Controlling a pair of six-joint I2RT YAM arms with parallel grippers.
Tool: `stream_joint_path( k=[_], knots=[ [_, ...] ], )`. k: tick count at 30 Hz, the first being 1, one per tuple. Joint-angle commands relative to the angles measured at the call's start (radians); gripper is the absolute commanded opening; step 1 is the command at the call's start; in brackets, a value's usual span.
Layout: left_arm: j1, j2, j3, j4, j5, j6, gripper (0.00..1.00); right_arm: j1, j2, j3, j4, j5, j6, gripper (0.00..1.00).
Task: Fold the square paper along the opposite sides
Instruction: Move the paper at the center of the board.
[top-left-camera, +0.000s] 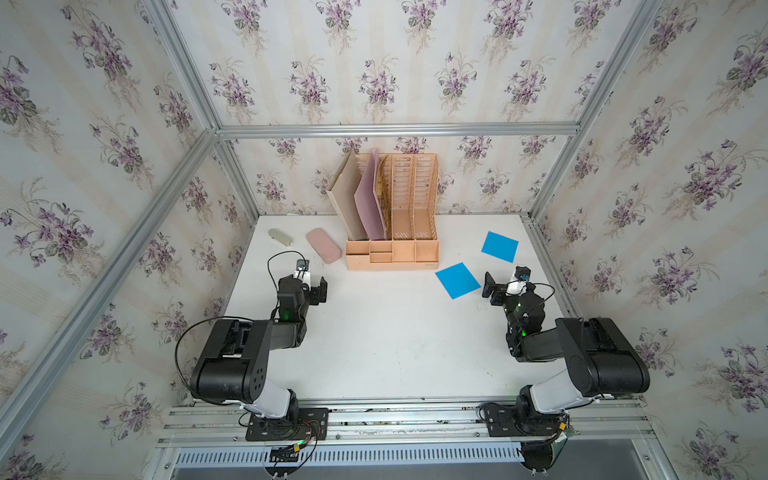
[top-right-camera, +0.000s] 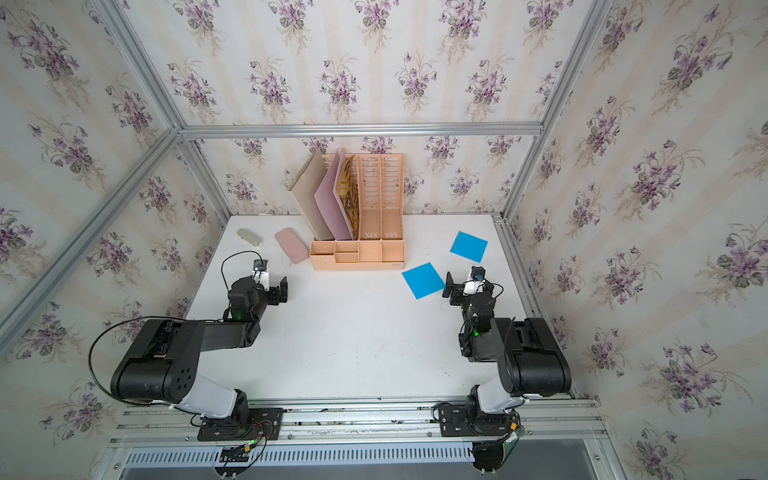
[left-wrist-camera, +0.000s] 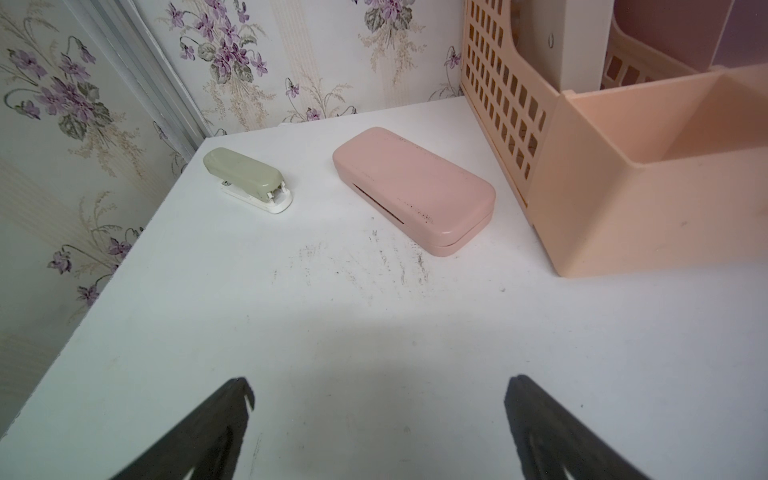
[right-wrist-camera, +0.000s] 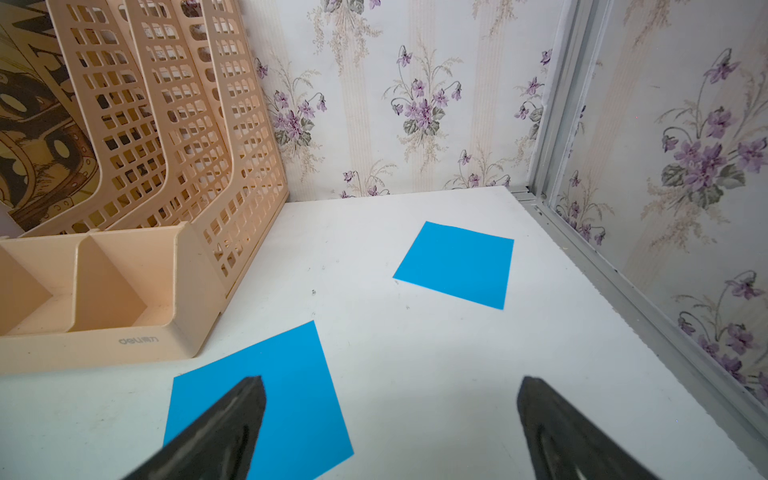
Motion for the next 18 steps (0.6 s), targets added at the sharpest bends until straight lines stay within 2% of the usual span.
stream_joint_path(
  k=[1,10,12,14,16,18],
  knots=[
    [0.000,0.001,0.000,0.024,0.000,-0.001,1.00,0.000,-0.002,0.005,0.016,-0.005,-0.001,1.00],
    [0.001,0.002,0.001,0.024,0.001,0.000,1.00,0.000,-0.002,0.003,0.018,-0.008,-0.002,0.99],
    [-0.001,-0.008,0.007,0.032,-0.057,-0.014,1.00,0.000,-0.014,0.007,0.007,-0.027,-0.008,0.95],
    [-0.003,-0.115,0.079,-0.192,-0.125,-0.042,1.00,0.001,-0.093,0.027,-0.099,-0.075,-0.031,0.93],
    [-0.004,-0.244,0.190,-0.445,-0.125,-0.056,1.00,0.013,-0.200,0.098,-0.311,-0.088,-0.040,0.94],
    [-0.006,-0.304,0.308,-0.636,-0.102,-0.093,1.00,0.027,-0.275,0.199,-0.523,-0.073,0.019,0.94]
  ],
)
